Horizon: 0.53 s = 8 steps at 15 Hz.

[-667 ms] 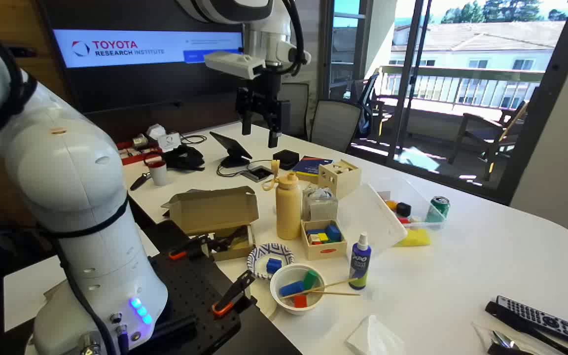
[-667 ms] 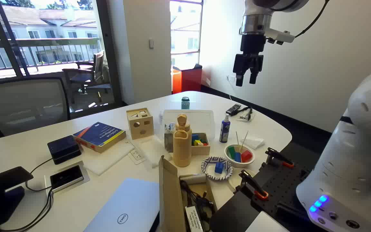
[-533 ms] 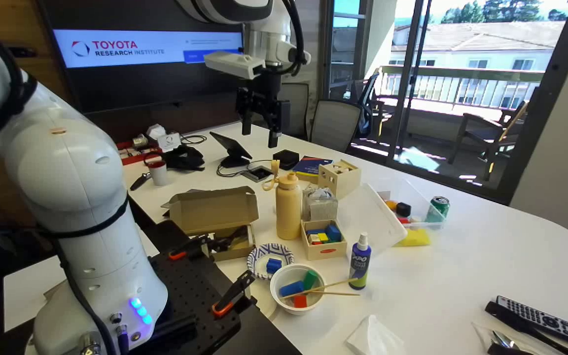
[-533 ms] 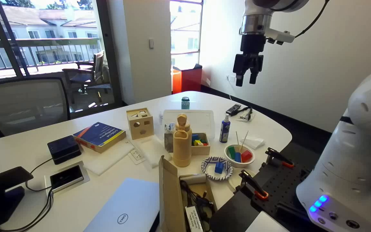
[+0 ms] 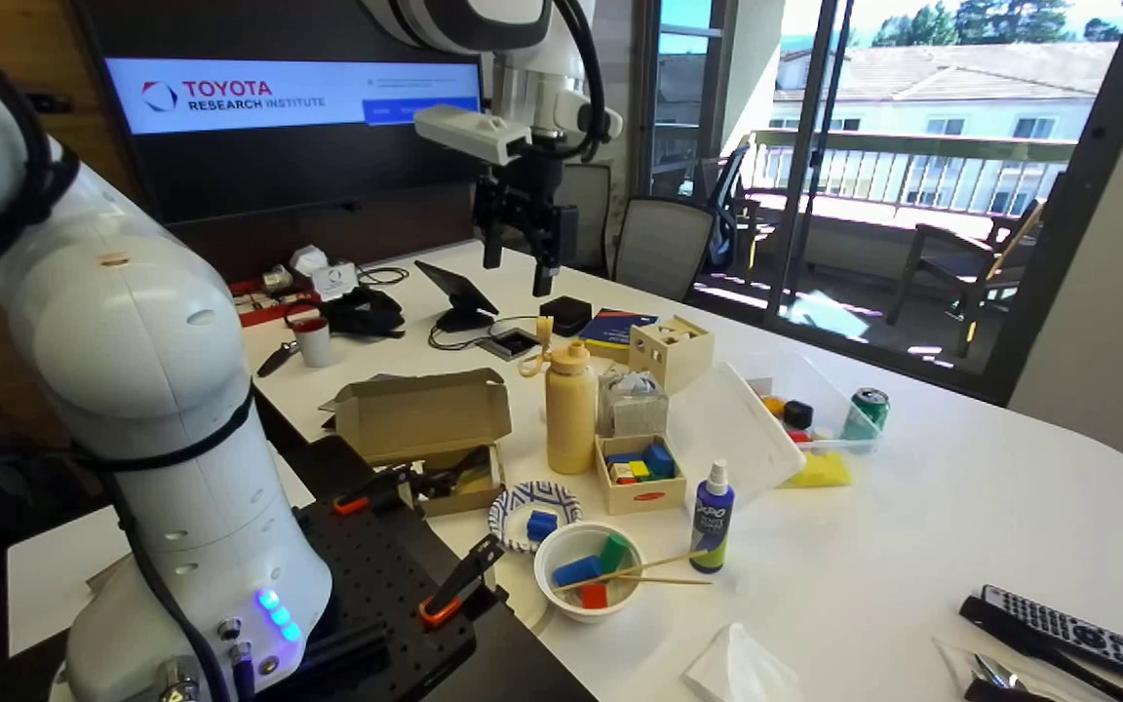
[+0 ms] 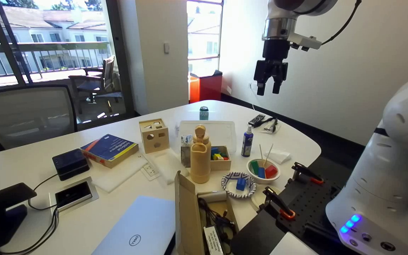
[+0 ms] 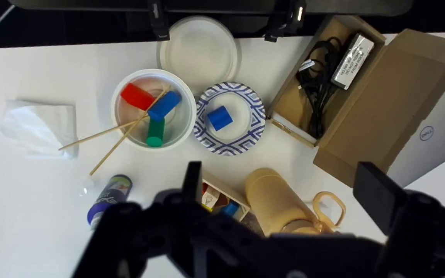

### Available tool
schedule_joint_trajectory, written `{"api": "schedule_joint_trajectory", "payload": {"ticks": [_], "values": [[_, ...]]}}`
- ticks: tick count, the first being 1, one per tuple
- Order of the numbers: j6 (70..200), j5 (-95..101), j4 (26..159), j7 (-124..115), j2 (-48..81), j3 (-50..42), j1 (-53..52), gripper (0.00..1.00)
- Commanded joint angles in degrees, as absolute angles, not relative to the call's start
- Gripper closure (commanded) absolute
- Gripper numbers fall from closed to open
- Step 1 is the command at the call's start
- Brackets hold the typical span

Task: Put the clear cup on the blue bottle

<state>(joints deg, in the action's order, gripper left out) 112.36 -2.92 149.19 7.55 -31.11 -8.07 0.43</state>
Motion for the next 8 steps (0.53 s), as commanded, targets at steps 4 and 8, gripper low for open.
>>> {"api": "schedule_joint_trajectory", "payload": {"ticks": [4, 8], "values": [[121.13, -6.75, 136.5, 9.93, -9.22, -13.37, 4.21, 0.0], [127.09, -10.27, 126.86, 11.5, 3.69, -16.25, 8.92, 0.0]]}}
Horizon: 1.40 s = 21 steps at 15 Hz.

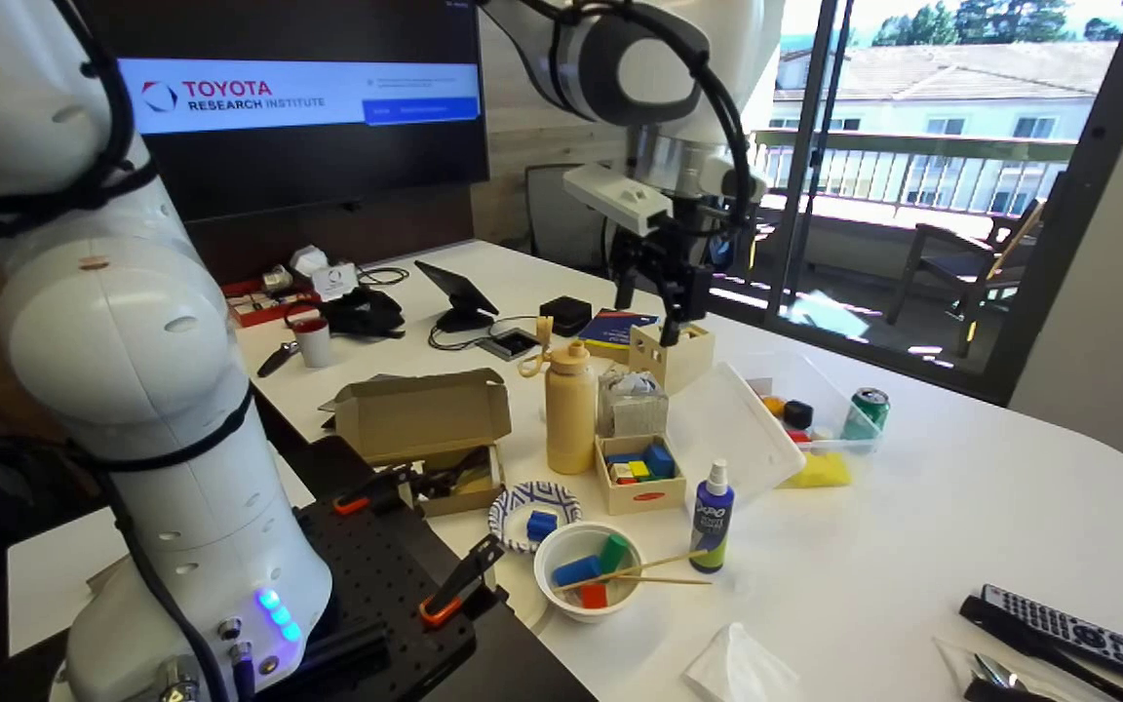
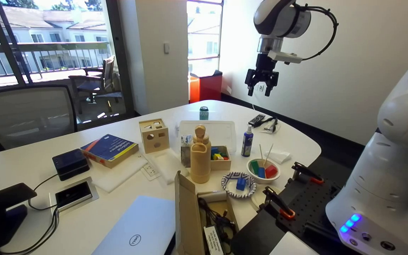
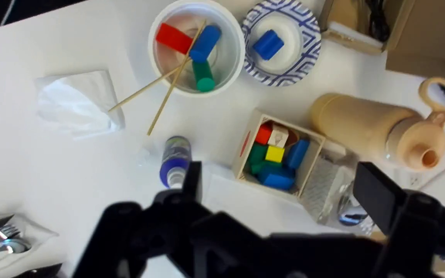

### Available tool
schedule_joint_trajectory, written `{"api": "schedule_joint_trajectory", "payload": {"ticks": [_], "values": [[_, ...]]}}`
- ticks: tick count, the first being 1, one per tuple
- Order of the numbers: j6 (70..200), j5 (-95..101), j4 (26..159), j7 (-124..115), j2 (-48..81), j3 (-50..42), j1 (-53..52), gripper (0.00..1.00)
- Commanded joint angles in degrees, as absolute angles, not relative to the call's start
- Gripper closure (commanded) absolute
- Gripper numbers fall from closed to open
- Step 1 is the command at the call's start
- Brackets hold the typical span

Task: Put the clear cup on the blue bottle

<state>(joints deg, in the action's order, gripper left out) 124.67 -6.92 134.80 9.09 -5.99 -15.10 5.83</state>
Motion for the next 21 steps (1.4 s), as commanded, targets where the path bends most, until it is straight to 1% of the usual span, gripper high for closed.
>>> {"api": "schedule_joint_trajectory", "payload": {"ticks": [1, 3, 7, 11, 16, 19, 21], "values": [[128.54, -11.25, 124.44, 12.31, 7.07, -16.56, 10.36, 0.0], [130.96, -15.74, 120.11, 15.32, 13.86, -16.56, 13.78, 0.0], [135.23, -24.1, 111.08, 18.64, 27.9, -13.47, 21.83, 0.0], [134.31, -26.05, 98.62, 17.77, 42.67, -8.7, 29.03, 0.0], [129.46, -23.5, 82.87, 12.64, 58.37, -5.4, 32.41, 0.0], [124.94, -22.52, 76.05, 9.24, 63.59, -4.95, 32.41, 0.0], [122.71, -22.04, 73.82, 6.4, 64.85, -5.39, 31.95, 0.0]]}}
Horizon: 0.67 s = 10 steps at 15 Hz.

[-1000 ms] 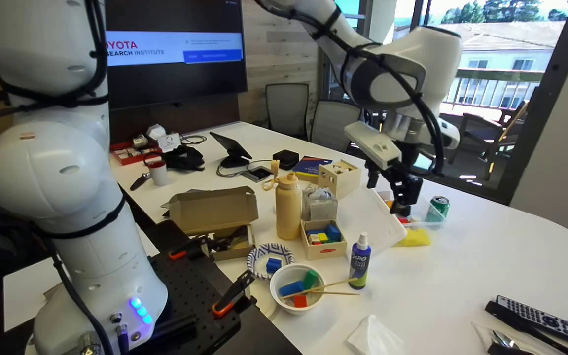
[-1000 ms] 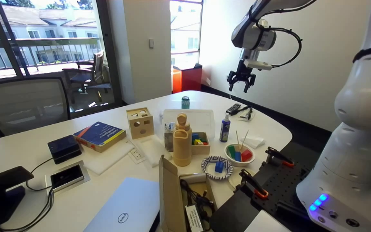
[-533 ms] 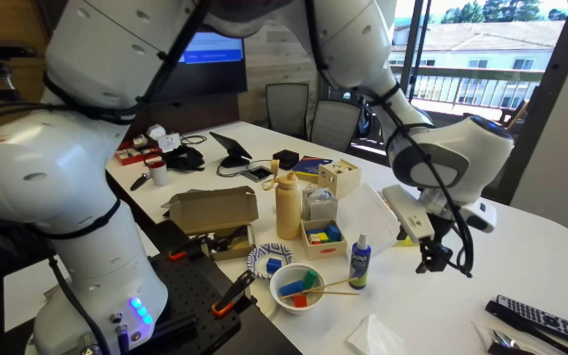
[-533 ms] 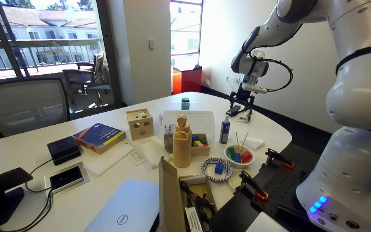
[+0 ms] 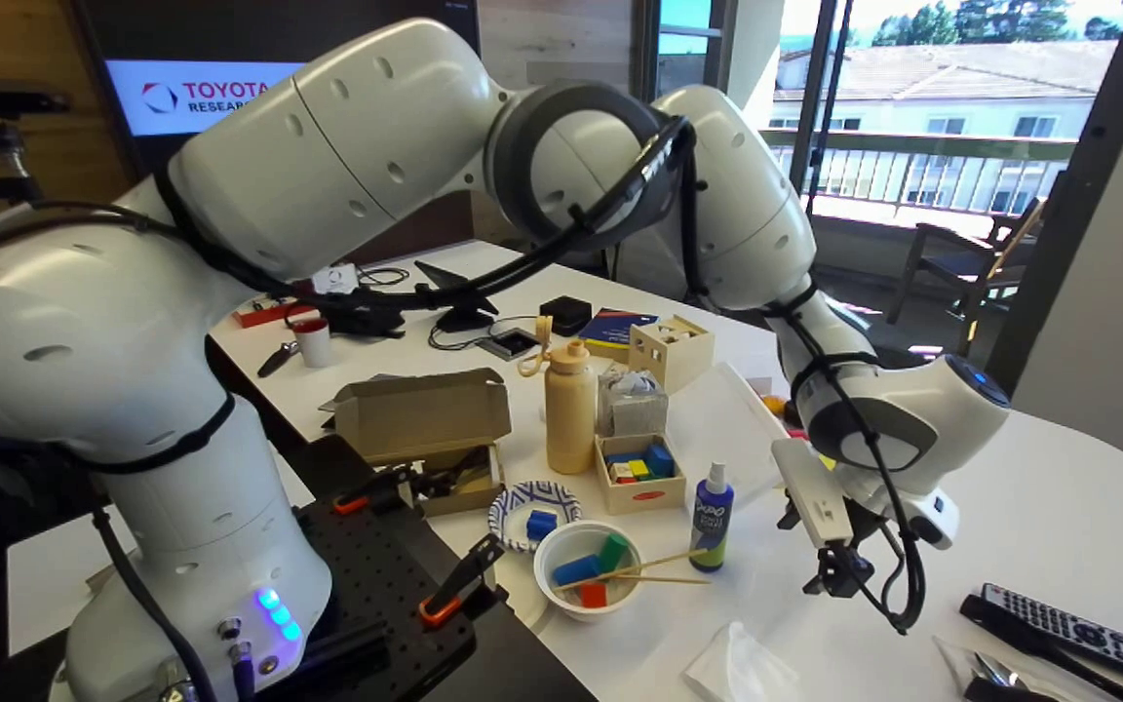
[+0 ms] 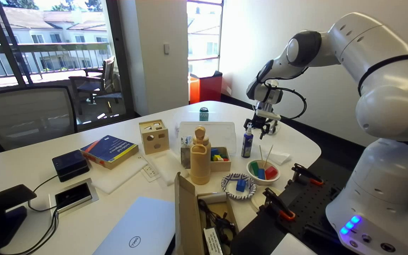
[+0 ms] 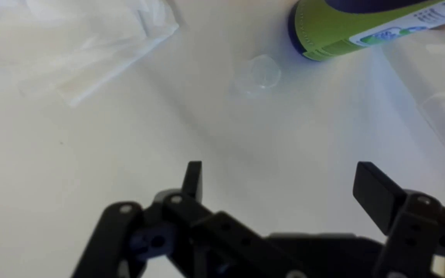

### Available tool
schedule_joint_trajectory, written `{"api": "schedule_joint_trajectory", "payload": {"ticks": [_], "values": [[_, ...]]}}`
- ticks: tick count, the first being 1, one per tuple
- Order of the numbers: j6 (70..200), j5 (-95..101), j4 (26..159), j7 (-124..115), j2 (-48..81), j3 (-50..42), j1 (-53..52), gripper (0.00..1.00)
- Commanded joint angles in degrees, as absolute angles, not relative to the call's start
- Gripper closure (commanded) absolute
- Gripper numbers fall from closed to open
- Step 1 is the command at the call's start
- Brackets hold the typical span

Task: Put the clear cup on the blue bottle

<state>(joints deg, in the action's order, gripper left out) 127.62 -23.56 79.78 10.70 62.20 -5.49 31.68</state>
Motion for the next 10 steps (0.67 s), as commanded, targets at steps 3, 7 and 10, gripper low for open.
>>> {"api": "schedule_joint_trajectory", "payload": {"ticks": [3, 7, 10], "values": [[119.77, -21.67, 73.87, 1.77, 63.65, -6.41, 31.62, 0.0], [113.91, -21.69, 75.4, -3.19, 62.63, -7.02, 30.77, 0.0], [112.16, -22.36, 77.19, -6.13, 62.36, -7.33, 30.07, 0.0]]}}
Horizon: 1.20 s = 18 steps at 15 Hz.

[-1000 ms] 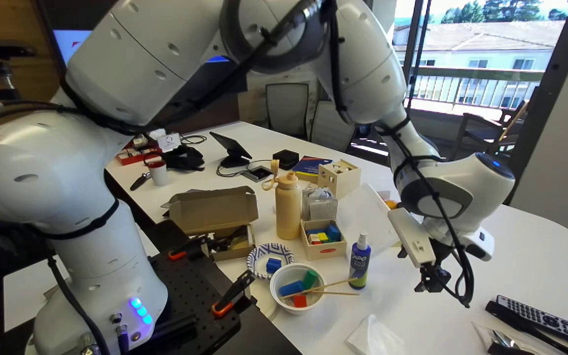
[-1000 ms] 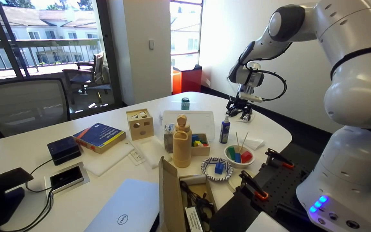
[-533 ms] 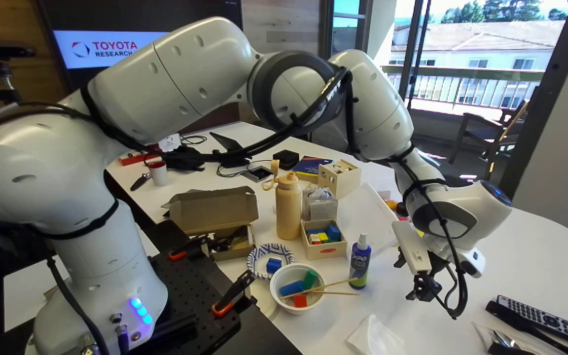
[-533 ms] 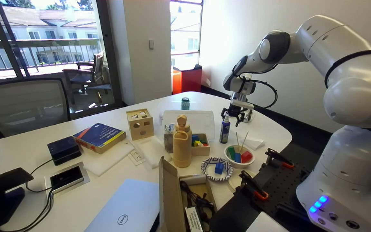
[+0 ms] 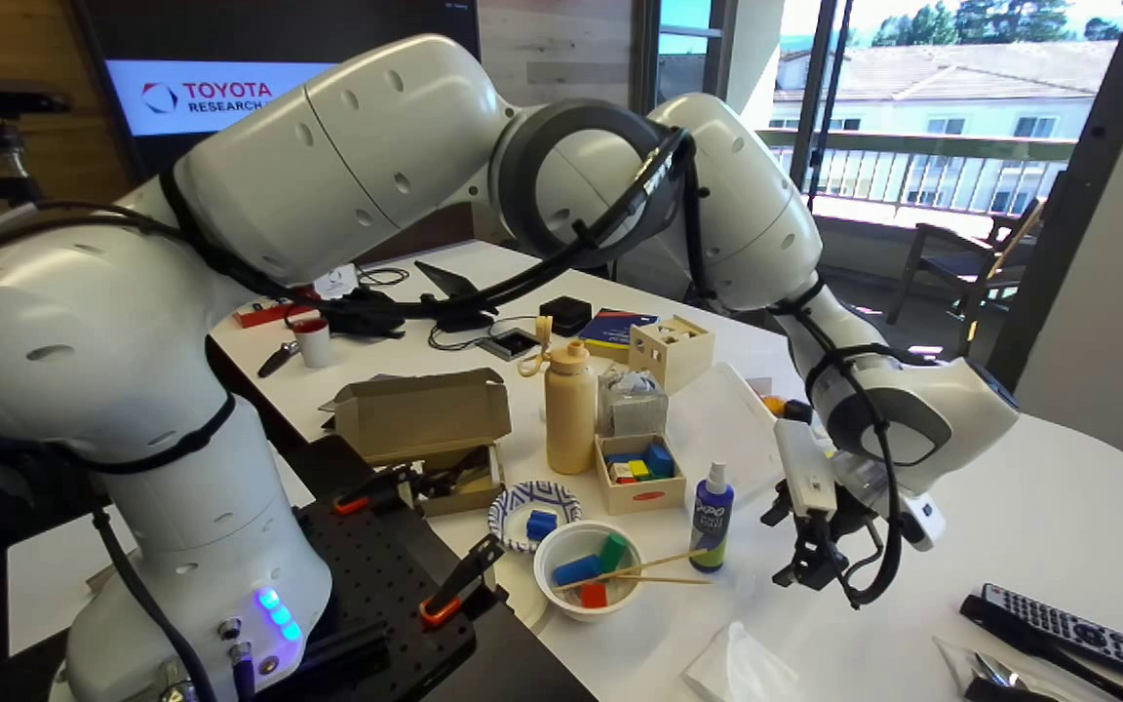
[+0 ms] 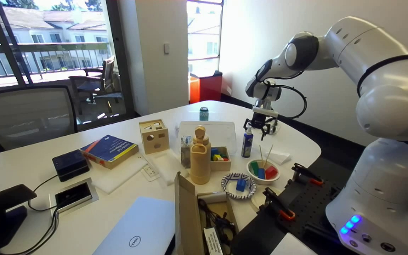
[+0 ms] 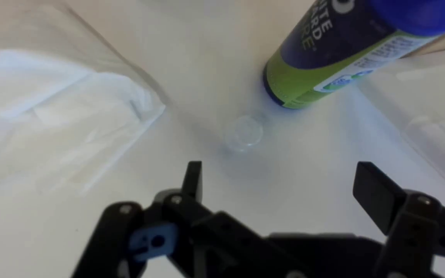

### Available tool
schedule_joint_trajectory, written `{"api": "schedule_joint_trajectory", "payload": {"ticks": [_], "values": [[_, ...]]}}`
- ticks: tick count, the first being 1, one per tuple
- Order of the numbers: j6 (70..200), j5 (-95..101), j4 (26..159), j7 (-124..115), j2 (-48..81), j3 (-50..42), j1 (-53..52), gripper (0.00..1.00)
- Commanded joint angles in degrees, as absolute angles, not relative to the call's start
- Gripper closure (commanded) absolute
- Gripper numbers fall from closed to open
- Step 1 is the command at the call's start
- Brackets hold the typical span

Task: Put the clear cup on the blue bottle

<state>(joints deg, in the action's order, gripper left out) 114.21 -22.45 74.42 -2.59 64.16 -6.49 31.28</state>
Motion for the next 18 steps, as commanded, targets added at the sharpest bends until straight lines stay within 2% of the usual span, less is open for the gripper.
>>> {"api": "schedule_joint_trajectory", "payload": {"ticks": [1, 10, 18], "values": [[112.59, -22.59, 78.26, -7.02, 62.1, -7.58, 29.79, 0.0], [115.39, -24.16, 85.48, -10.52, 60.92, -9.09, 29.0, 0.0], [117.93, -24.33, 86.46, -9.68, 60.29, -9.09, 28.55, 0.0]]}}
